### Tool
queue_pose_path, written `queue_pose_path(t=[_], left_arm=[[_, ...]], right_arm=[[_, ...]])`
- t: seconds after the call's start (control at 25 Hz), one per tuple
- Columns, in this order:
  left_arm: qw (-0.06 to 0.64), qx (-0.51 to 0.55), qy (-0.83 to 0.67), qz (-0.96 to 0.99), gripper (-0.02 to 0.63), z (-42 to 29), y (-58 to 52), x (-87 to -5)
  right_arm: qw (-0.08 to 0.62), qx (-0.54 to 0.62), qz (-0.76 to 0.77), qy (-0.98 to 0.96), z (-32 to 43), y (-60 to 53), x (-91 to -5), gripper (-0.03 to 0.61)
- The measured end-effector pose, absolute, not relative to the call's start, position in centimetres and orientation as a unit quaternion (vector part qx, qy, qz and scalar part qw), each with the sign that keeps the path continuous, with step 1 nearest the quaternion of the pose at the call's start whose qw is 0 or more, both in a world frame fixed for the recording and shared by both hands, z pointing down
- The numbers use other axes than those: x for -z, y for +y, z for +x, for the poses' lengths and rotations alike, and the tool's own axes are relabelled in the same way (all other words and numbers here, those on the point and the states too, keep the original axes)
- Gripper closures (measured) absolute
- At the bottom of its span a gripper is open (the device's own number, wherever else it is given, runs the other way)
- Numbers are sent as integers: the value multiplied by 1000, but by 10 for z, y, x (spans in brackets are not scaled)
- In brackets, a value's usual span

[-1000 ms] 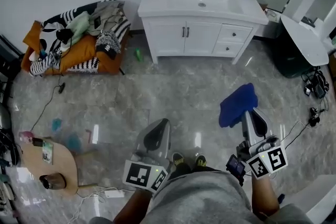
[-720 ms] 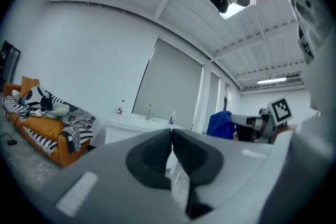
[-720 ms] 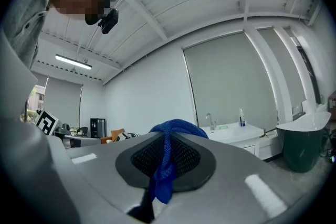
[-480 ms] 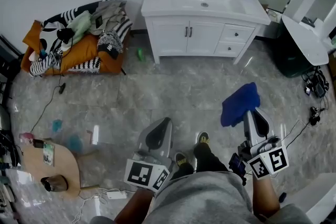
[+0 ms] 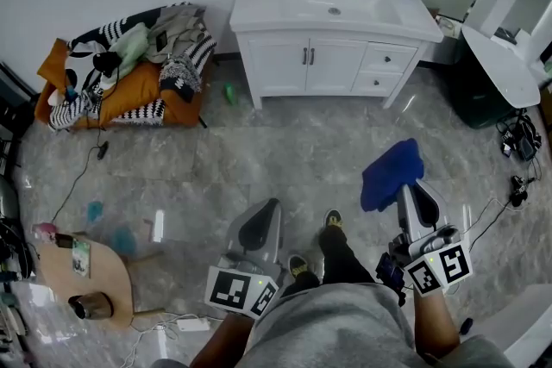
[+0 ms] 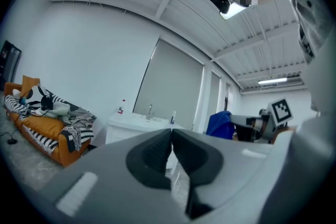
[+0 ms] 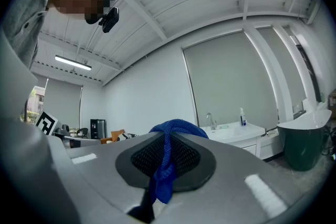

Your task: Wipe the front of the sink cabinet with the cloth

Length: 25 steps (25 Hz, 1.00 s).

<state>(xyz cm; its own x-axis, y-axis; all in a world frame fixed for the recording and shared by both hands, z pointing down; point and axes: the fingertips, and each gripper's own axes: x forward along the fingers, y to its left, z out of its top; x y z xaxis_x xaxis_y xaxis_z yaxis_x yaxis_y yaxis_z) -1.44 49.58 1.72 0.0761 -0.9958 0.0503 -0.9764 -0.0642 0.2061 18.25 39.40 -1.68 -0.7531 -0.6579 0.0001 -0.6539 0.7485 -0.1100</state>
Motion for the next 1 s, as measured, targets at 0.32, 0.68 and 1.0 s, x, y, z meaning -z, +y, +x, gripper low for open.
queue_pose_path(t=[0.32,0.68,1.0], left_arm=[[93,43,-677,729,601,-15,464,-22],[98,31,-684,722,601,-35,390,-29],[108,20,-683,722,601,-40,331,-34]], right_arm=[[25,57,-353,934,181,359,9,551],[24,64,-353,933,168,279,-1,551],[4,65,-358,931,165,221,-10,551]])
